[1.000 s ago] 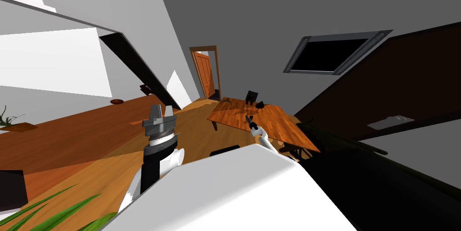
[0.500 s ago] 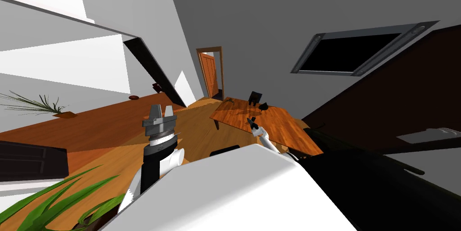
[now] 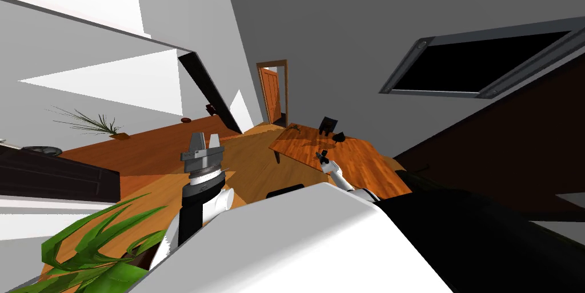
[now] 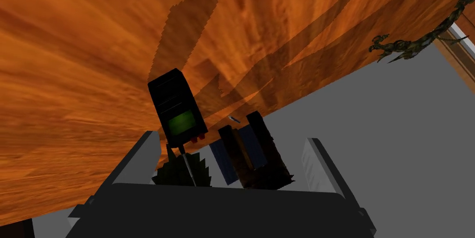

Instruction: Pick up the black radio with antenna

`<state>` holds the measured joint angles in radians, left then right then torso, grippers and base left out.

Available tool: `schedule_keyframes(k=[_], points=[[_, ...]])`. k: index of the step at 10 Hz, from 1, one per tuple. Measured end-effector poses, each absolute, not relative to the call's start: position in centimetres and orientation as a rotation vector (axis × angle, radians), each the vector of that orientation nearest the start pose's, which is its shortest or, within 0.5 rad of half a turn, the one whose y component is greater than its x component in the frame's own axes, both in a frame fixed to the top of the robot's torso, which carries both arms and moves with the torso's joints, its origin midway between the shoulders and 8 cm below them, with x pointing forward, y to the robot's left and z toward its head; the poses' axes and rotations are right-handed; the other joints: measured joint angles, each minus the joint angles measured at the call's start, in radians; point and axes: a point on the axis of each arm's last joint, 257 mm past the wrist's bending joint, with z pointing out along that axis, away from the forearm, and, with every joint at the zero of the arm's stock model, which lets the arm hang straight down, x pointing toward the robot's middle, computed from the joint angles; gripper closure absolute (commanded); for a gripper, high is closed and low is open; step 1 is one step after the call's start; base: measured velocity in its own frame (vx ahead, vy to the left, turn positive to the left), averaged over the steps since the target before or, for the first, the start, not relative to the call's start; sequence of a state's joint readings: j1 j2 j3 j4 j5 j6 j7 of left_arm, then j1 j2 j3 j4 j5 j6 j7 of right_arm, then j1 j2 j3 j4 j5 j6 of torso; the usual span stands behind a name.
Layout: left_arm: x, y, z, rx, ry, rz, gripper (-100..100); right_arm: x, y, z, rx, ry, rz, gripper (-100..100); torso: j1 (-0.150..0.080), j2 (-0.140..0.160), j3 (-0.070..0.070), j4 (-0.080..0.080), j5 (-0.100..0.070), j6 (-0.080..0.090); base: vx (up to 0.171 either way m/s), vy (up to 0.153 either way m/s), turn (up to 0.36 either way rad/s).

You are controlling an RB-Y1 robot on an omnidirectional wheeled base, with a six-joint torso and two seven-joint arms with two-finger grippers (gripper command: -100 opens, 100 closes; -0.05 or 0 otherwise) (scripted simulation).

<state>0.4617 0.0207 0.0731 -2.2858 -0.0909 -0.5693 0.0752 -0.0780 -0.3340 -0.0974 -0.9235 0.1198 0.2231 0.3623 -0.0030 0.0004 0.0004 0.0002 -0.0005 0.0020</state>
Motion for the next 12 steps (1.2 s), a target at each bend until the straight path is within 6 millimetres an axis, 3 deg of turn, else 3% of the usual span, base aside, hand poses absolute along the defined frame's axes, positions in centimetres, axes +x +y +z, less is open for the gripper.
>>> schedule_keyframes(k=[12], points=[[33.1,28.0,5.2,-0.514,0.591,-1.282,0,37.9,-52.3,-52.9,1.2,2.112,-0.142,-100,-0.001,0.0,0.0,0.0,0.0,0.0,-0.003,-0.026,0.091]])
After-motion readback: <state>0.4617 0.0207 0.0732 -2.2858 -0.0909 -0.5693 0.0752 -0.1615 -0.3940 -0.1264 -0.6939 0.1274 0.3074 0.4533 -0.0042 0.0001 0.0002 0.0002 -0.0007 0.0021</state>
